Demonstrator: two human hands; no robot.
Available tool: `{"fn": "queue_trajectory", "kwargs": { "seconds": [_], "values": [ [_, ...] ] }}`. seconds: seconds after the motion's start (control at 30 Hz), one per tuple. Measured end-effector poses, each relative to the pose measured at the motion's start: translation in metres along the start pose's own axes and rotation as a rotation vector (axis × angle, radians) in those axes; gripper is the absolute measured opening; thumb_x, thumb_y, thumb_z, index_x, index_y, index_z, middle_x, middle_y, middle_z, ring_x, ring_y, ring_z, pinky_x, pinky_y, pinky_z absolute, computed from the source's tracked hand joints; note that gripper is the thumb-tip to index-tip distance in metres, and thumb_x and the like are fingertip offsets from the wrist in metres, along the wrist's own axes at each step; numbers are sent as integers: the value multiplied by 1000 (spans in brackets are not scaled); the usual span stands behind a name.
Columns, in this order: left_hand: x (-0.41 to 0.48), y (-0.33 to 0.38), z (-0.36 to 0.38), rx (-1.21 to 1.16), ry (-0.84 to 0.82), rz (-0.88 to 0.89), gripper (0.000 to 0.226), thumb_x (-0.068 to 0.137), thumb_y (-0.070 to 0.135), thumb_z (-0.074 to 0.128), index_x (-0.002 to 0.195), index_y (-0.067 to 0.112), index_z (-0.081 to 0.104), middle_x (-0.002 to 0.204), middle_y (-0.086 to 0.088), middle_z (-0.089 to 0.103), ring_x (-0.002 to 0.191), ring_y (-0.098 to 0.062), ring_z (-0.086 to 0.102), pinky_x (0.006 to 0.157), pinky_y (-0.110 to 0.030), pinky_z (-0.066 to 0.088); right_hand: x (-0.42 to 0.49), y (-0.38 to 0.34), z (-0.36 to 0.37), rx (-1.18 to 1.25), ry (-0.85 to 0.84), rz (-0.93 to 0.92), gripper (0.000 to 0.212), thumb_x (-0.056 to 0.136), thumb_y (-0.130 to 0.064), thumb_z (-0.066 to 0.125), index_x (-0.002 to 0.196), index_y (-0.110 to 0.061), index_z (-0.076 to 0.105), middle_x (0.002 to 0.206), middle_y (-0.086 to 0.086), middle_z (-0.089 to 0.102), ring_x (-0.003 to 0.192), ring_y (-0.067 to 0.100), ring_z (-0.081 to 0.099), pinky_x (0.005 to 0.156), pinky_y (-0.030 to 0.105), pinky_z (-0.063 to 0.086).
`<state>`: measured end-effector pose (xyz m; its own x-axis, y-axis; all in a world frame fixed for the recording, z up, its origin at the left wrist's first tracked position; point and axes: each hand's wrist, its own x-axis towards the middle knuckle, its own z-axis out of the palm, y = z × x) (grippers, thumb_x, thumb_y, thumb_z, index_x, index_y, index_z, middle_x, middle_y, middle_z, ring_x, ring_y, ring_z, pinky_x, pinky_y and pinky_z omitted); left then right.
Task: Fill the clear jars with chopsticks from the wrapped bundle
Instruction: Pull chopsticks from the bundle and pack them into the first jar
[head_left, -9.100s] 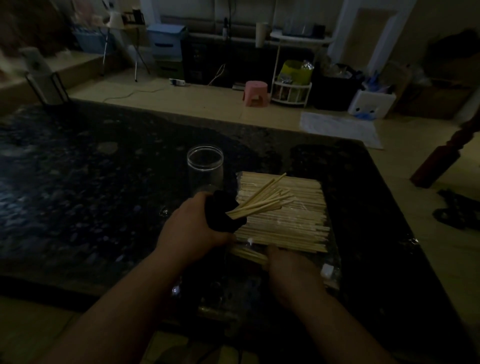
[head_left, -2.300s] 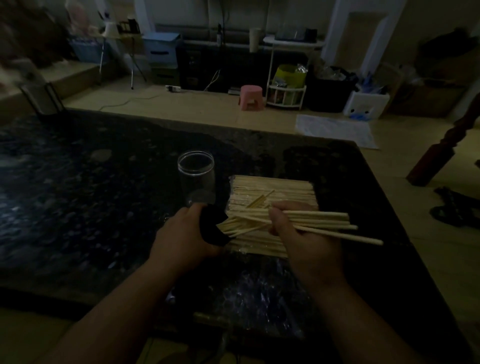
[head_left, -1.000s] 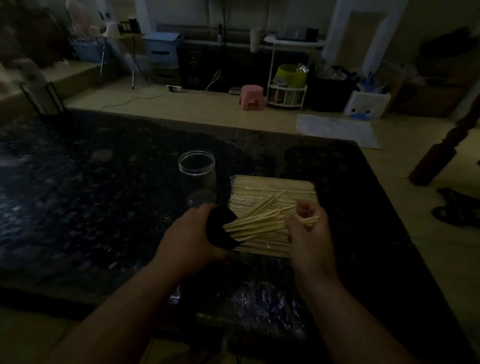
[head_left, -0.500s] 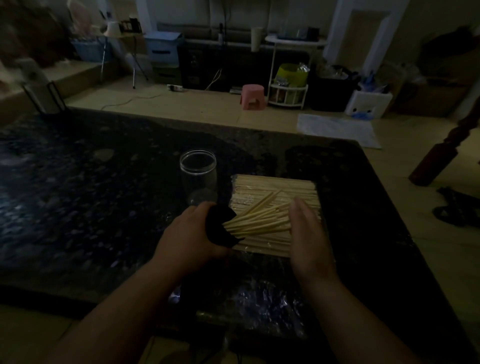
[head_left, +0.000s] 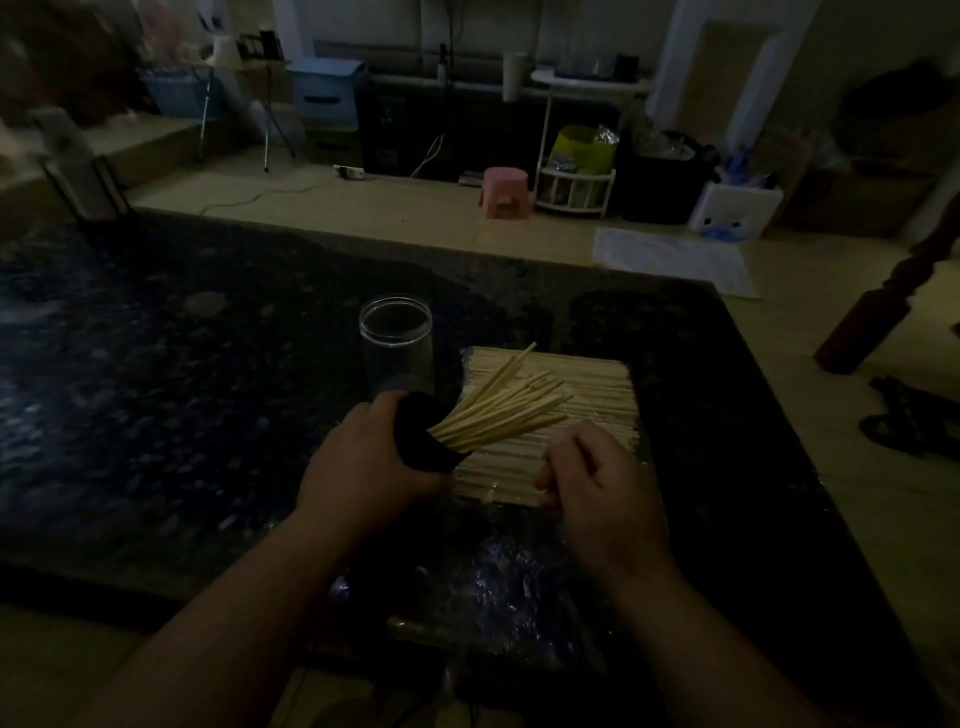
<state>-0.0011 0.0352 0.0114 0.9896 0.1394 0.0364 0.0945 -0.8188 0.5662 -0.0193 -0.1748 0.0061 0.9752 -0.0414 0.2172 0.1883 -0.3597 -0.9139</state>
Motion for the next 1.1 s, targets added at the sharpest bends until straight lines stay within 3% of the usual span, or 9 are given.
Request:
{"fn": "queue_trajectory", "kwargs": {
  "seconds": [0.17, 0.23, 0.3, 0.47, 0.57, 0.73, 0.8, 0.93, 1.1],
  "values": [
    [-1, -1, -1, -16, 10, -8, 82, 55, 51, 83, 127, 37, 47, 117, 1, 54, 107, -20, 56, 89, -38, 49, 1, 5, -1, -349, -317, -19, 25, 89, -35, 49, 76, -17, 60, 70, 1, 63, 66, 16, 59, 65, 43, 51],
    [-1, -1, -1, -9, 14, -10, 83, 56, 53, 82, 128, 36, 45, 118, 2, 54, 108, -19, 55, 89, -38, 49, 1, 12, 1, -443, -434, 8, 21, 85, -31, 49, 85, -20, 66, 84, -6, 67, 77, 10, 60, 74, 36, 52],
    [-2, -1, 0, 1, 13, -7, 86, 56, 54, 82, 130, 36, 44, 120, 2, 53, 109, -20, 55, 90, -38, 49, -1, 19, 5, -515, -551, 41, 32, 84, -29, 44, 105, -27, 68, 107, -7, 66, 97, 11, 60, 87, 30, 50],
    [-2, 0, -1, -3, 13, -17, 86, 56, 51, 83, 131, 35, 44, 122, 1, 52, 111, -20, 54, 91, -38, 48, -13, 43, 20, -732, -612, -25, 58, 91, -15, 51, 147, -14, 32, 153, 3, 26, 139, 21, 30, 115, 28, 25],
    [-3, 1, -3, -9, 4, -20, 86, 53, 54, 82, 129, 35, 45, 121, 1, 53, 110, -20, 55, 91, -39, 49, -13, 51, 21, -845, -509, -104, 61, 87, -15, 58, 143, -13, 34, 147, 6, 34, 133, 22, 35, 108, 25, 27],
    [-3, 1, -3, -8, -15, -28, 87, 53, 54, 83, 129, 34, 46, 121, 2, 54, 110, -20, 55, 89, -39, 50, -7, 62, 18, -977, -496, -119, 71, 84, -17, 61, 147, -15, 29, 147, 5, 34, 132, 25, 34, 106, 30, 28],
    [-3, 0, -2, -6, -15, -33, 92, 52, 55, 83, 132, 33, 44, 123, 2, 54, 111, -19, 55, 90, -38, 50, -7, 68, 20, -1015, -465, -121, 63, 84, -15, 59, 143, -15, 37, 143, 6, 38, 127, 27, 39, 101, 33, 32],
    [-4, 0, -1, -20, -21, -20, 88, 54, 53, 84, 130, 33, 45, 121, 2, 54, 109, -18, 55, 87, -35, 49, -7, 76, 28, -1025, -305, -174, 44, 62, -14, 80, 104, -16, 67, 105, 6, 63, 88, 27, 59, 71, 36, 45],
    [-4, 0, -2, -34, -31, -19, 84, 55, 53, 84, 128, 35, 46, 120, 4, 54, 107, -17, 55, 86, -35, 49, -1, 79, 30, -1020, -245, -210, 39, 48, -15, 88, 83, -18, 69, 81, 2, 63, 68, 26, 60, 60, 35, 49]
  ]
}}
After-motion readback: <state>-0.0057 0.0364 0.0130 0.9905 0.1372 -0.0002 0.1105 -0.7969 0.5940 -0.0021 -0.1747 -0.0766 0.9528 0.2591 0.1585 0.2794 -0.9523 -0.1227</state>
